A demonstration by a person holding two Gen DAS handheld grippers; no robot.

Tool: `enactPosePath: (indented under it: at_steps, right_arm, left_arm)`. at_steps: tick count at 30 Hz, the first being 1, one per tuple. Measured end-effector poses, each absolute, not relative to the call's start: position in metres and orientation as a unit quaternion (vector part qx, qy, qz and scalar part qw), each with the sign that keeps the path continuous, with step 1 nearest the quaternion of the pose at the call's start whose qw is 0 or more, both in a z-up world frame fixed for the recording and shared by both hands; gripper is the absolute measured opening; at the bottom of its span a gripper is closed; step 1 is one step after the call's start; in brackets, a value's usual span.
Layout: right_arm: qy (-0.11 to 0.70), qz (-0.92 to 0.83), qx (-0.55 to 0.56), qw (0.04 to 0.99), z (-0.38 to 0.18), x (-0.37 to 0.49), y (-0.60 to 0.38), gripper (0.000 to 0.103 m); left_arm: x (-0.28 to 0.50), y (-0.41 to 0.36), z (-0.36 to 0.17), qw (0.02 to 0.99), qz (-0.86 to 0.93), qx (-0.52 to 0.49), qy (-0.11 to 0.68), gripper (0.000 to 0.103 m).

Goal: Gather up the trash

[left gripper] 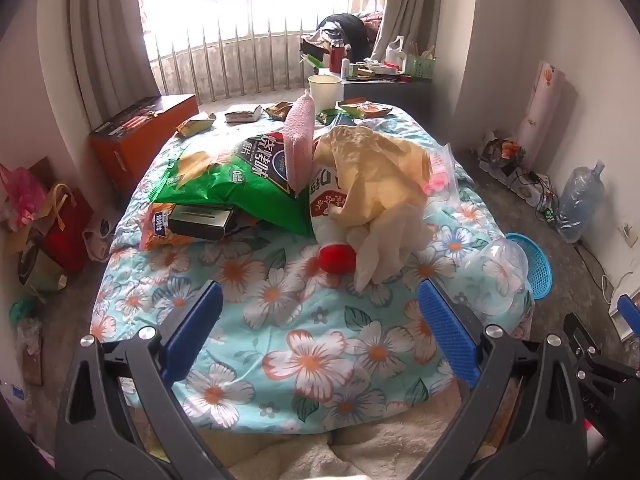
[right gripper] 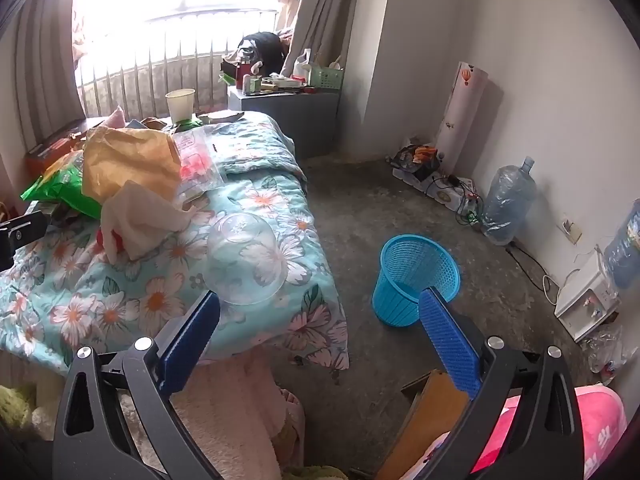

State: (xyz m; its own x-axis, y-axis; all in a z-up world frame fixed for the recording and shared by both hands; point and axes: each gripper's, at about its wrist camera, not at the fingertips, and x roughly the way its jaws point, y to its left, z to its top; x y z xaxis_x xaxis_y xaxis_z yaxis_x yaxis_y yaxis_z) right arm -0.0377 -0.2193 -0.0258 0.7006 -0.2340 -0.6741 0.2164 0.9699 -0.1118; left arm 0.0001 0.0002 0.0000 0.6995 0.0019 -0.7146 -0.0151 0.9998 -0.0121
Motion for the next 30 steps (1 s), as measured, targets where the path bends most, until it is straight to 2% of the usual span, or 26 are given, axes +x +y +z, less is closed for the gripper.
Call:
enactPosePath:
  at_steps: [30]
  right_arm:
    - [0.365, -0.121, -0.009, 0.923, -0.0259, -0.0369, -0.2190, 0.097]
  left_arm:
    - [-0.0005, 0.0014, -0.0041, 0.920, 0.004, -0.006, 0.392, 0.094]
